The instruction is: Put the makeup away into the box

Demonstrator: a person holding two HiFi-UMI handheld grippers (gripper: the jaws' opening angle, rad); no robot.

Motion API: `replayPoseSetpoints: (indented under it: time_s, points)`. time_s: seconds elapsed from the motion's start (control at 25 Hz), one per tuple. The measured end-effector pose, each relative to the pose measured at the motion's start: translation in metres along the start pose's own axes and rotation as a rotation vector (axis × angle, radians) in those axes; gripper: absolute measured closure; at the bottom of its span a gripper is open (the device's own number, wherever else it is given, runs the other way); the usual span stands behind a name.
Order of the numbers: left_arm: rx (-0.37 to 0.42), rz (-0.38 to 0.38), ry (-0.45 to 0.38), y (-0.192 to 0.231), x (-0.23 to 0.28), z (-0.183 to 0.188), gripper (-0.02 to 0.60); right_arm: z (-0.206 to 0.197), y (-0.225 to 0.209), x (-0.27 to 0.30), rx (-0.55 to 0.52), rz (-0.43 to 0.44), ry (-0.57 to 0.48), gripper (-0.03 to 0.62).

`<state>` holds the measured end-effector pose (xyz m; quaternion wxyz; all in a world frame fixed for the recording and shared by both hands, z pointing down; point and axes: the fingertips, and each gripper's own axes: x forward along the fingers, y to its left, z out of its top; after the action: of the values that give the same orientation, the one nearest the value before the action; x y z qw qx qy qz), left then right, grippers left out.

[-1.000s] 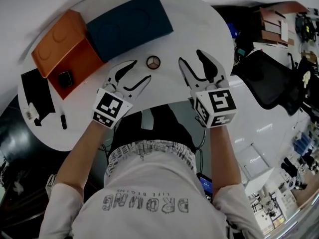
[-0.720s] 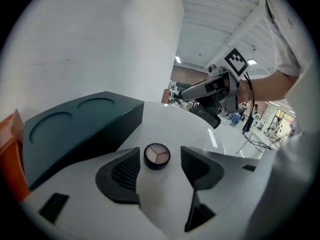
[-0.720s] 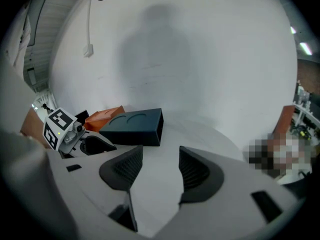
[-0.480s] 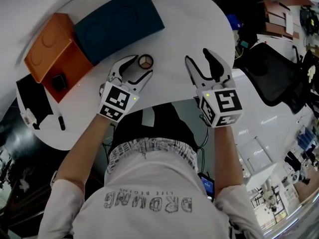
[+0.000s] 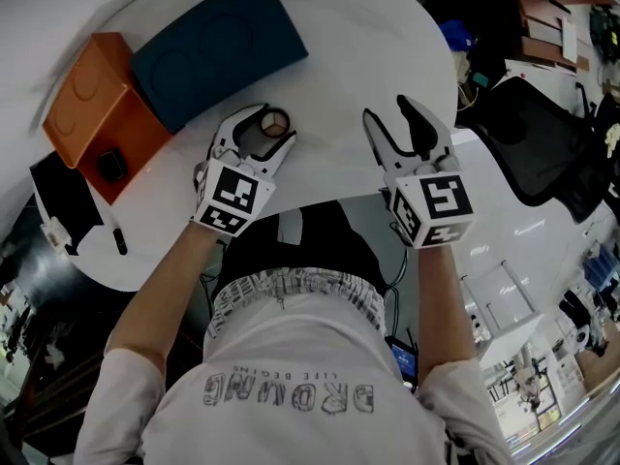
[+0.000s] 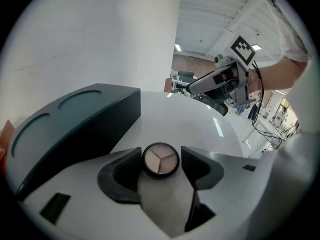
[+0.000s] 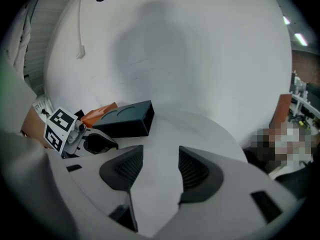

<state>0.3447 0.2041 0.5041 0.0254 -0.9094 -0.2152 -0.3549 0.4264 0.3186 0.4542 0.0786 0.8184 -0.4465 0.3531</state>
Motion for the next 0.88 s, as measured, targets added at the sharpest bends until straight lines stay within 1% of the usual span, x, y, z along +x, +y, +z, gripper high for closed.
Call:
replayPoseSetpoints:
  time_s: [0.2, 0.48, 0.68, 0.88]
  points:
    - [0.028, 0.018, 0.015, 0.000, 0.001, 0.000, 0.325, -0.001, -0.001, 0.004, 0.011, 0.011, -0.003, 0.359]
    - [0.033, 0.028, 0.019, 0.001, -0.001, -0.001, 0.327, 0.001, 0.009, 0.011, 0.013, 0.032, -0.005, 0.361]
    - [0.023, 0.030, -0.018, -0.001, -0.015, 0.011, 0.328, 0.009, 0.018, 0.011, -0.005, 0.039, -0.015, 0.361]
    - [0.027, 0.050, -0.065, 0.006, -0.046, 0.027, 0.328, 0.024, 0.039, 0.012, -0.034, 0.053, -0.030, 0.362]
